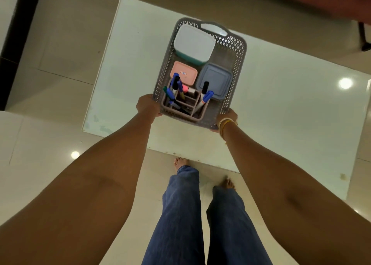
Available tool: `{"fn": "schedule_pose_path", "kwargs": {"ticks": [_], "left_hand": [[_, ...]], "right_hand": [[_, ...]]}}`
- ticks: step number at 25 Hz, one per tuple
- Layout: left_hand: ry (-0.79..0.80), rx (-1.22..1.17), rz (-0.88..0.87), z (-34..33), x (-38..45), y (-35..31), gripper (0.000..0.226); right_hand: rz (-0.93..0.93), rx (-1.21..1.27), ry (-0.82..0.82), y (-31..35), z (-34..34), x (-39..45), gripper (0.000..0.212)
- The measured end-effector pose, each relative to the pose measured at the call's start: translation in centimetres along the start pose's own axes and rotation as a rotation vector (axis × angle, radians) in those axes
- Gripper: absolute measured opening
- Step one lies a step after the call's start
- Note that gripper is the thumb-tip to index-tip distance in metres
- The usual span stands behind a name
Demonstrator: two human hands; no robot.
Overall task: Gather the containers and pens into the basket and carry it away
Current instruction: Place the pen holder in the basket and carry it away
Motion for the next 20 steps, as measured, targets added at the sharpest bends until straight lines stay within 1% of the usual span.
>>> {"fn": "schedule_pose_path", "kwargs": {"ticks": [2,5,9,12,14,17,20], "left_hand": [[-0.011,0.007,0.039,1.0,-1.1,1.8,0.009],[-0.016,0.015,0.107,2.8,-3.3,6.1,0.009],[-0.071,-0.026,0.159,4.9,-7.0,12.6,0.007],[-0.11,-0.091,0.208,6.1,-10.4,17.2,0.013],[-0.109,-0.124,0.192,7.1,-12.7,20.7,0.011],[-0.111,-0.139,0.174,9.0,-16.3,25.1,0.012],[-0.125,-0.161,0.186,11.1,-20.5,29.3,0.014]], "right_hand": [[0.024,-0.03,0.016,-3.5,0.1,0.6,0.03],[0.051,-0.087,0.042,-6.2,2.0,-3.9,0.02],[0.146,-0.189,0.041,-11.0,4.5,-7.3,0.023],[0.204,-0.305,0.057,-15.5,6.3,-9.2,0.025],[0.25,-0.369,0.064,-18.9,7.5,-10.6,0.028],[0.26,-0.364,0.109,-24.0,9.0,-12.6,0.029],[0.226,-0.315,0.102,-29.4,10.4,-14.9,0.029]]}}
Point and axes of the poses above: each hand's wrist, its own x-axis towards the middle knuckle, its own z-axis out of the back of the hand, y = z × x, the point moved 1 cm from there along x, towards the middle knuckle, and after that the axes turned 4 degrees about -y, right-handed, at the moved point
